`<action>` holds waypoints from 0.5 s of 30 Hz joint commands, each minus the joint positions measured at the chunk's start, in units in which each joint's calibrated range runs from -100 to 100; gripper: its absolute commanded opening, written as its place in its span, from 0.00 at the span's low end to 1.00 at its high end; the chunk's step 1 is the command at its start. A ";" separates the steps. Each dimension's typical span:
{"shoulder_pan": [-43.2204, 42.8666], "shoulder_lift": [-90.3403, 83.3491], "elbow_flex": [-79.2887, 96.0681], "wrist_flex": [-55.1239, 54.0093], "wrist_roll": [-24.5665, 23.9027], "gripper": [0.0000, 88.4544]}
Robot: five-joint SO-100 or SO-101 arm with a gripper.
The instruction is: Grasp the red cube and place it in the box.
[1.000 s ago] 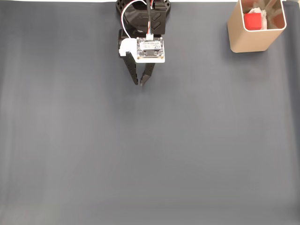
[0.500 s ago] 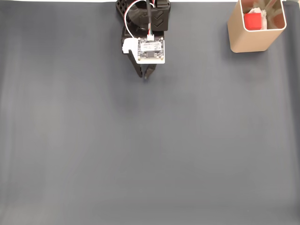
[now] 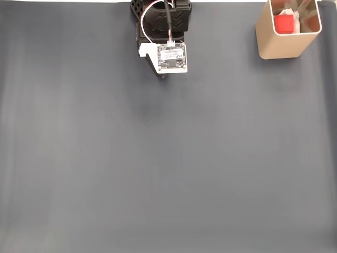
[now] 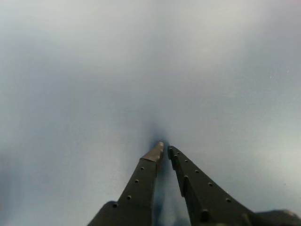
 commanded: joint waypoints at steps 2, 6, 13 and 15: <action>-0.22 0.09 0.45 1.83 -1.32 0.00; -0.22 0.09 0.45 1.92 -2.05 0.00; -0.22 0.09 0.45 1.92 -2.05 0.00; -0.22 0.09 0.45 1.92 -2.05 0.00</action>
